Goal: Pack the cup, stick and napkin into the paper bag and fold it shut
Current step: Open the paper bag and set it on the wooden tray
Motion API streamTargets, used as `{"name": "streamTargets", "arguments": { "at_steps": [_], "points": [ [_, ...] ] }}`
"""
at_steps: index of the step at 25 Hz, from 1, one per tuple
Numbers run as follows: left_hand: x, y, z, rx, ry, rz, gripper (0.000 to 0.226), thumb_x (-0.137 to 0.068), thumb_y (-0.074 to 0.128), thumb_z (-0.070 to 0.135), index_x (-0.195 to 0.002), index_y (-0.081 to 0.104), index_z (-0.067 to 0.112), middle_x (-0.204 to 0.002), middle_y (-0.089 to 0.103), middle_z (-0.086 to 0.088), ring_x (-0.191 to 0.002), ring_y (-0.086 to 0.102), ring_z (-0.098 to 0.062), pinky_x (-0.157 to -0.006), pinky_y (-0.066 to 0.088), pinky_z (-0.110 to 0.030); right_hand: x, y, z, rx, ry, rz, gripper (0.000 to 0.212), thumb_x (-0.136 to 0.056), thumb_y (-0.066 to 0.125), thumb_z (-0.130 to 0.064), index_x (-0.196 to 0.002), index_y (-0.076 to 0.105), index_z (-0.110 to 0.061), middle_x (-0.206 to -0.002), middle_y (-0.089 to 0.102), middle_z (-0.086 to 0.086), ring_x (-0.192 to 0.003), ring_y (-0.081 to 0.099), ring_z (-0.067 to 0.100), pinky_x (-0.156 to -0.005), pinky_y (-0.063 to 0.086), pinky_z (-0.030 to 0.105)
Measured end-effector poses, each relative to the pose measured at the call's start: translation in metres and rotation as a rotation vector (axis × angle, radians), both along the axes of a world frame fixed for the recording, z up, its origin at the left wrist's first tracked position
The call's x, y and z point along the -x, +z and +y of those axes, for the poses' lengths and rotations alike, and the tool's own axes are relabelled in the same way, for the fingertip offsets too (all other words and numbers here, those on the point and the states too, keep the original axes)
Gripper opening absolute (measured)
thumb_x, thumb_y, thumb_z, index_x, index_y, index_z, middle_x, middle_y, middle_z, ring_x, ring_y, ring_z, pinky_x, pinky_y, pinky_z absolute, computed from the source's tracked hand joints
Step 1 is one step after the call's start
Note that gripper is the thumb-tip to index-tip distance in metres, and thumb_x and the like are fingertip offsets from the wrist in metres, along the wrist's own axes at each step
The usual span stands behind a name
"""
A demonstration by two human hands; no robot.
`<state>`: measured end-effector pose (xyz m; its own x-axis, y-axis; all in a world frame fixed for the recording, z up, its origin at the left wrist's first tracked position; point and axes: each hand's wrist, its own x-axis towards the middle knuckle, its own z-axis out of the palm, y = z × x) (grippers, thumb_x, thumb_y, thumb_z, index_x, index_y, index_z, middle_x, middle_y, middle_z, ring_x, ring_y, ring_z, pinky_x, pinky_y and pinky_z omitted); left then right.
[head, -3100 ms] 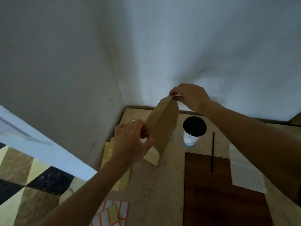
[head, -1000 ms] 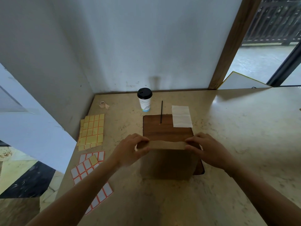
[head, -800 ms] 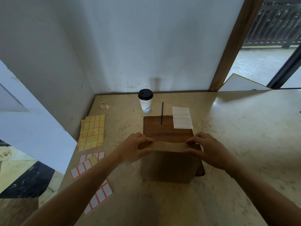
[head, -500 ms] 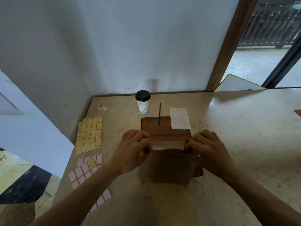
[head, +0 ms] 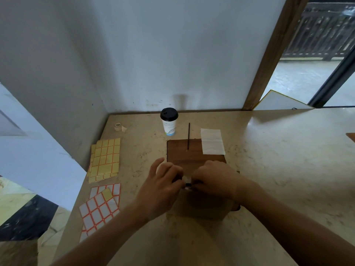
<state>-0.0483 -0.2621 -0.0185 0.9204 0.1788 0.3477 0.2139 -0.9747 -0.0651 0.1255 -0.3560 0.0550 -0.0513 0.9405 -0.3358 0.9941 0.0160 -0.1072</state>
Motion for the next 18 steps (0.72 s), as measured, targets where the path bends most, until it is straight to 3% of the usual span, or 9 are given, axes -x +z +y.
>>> {"name": "streamTargets", "arguments": {
  "at_steps": [2,7,10,12,15,18],
  "points": [
    [0.001,0.0,-0.001,0.013,0.005,0.021,0.016,-0.08,0.064,0.031,-0.095,0.067,0.027,-0.114,0.057,-0.001,-0.114,0.043,-0.023,-0.112,0.022,-0.05,-0.001,-0.004,0.007,0.112,-0.024,0.05,0.027,-0.095,0.05,-0.036,-0.109,0.068,-0.022,-0.098,0.066,0.0,-0.087,0.059,0.016,-0.072,0.047,0.027],
    [0.002,0.007,-0.002,0.018,0.015,0.032,0.017,-0.085,0.054,0.036,-0.094,0.066,0.029,-0.125,0.055,-0.002,-0.121,0.041,-0.026,-0.113,0.02,-0.05,-0.002,-0.009,0.005,0.035,-0.094,0.061,0.03,-0.09,0.055,-0.043,-0.113,0.065,-0.025,-0.095,0.067,-0.004,-0.078,0.059,0.012,-0.069,0.049,0.024],
    [0.007,0.016,-0.002,0.005,-0.042,0.118,0.019,-0.086,0.053,0.043,-0.094,0.067,0.032,-0.124,0.057,0.001,-0.124,0.041,-0.024,-0.116,0.012,-0.053,-0.005,-0.009,-0.002,0.035,-0.133,0.121,0.042,-0.084,0.059,-0.051,-0.121,0.057,-0.031,-0.11,0.064,-0.007,-0.091,0.058,0.01,-0.078,0.05,0.025],
    [0.01,0.027,-0.003,0.005,-0.081,0.198,0.032,-0.09,0.043,0.054,-0.093,0.067,0.033,-0.116,0.062,0.005,-0.124,0.043,-0.022,-0.115,0.008,-0.057,-0.007,-0.012,-0.006,0.027,-0.157,0.112,0.061,-0.077,0.058,-0.064,-0.13,0.047,-0.036,-0.124,0.058,-0.01,-0.106,0.056,0.012,-0.083,0.049,0.028],
    [0.001,0.049,-0.011,-0.022,-0.042,0.217,0.044,-0.094,0.034,0.057,-0.091,0.068,0.029,-0.104,0.067,0.005,-0.115,0.055,-0.022,-0.109,0.021,-0.056,-0.007,-0.017,-0.01,0.045,-0.156,0.052,0.082,-0.067,0.055,-0.077,-0.138,0.032,-0.043,-0.14,0.045,-0.012,-0.121,0.049,0.017,-0.09,0.041,0.037],
    [-0.033,0.071,-0.023,-0.046,-0.056,0.36,0.029,-0.086,0.056,0.044,-0.101,0.065,0.021,-0.102,0.066,-0.001,-0.096,0.061,-0.021,-0.091,0.039,-0.037,-0.006,-0.017,-0.008,0.103,-0.168,0.054,0.085,-0.064,0.057,-0.079,-0.137,0.031,-0.042,-0.143,0.042,-0.011,-0.125,0.046,0.02,-0.098,0.038,0.042]
  ]
}}
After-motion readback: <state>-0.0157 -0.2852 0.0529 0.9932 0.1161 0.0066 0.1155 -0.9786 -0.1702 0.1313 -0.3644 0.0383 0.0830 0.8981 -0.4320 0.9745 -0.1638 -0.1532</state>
